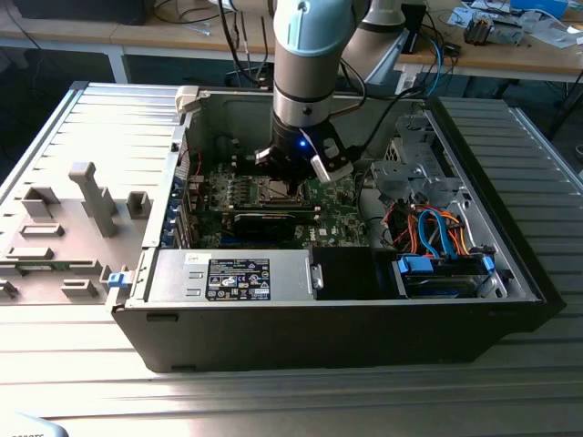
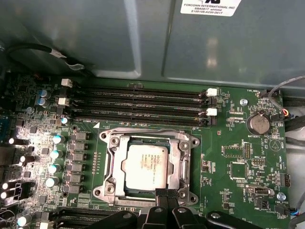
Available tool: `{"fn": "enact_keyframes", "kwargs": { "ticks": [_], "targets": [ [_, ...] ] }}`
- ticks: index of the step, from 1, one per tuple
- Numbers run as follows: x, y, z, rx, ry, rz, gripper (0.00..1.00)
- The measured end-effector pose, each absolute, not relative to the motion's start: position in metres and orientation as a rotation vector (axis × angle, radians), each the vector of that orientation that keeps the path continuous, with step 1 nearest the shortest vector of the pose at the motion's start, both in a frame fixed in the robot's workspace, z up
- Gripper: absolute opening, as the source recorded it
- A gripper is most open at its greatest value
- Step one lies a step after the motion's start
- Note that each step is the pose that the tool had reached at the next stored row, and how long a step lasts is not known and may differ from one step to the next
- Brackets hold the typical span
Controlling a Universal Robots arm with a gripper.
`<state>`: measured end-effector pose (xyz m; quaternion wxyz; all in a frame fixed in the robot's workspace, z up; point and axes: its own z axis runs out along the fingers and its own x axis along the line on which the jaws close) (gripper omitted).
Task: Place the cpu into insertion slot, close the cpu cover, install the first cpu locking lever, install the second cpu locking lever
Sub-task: 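Install the second cpu locking lever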
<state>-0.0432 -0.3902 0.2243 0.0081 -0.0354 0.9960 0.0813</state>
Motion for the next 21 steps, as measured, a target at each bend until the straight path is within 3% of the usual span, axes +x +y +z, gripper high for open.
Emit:
{"fn": "enact_keyframes", "kwargs": {
  "ticks": [21],
  "targets": [
    [-0.0503,-0.3913,0.2175,-0.111,3.112,0.267,0.11]
  ]
}}
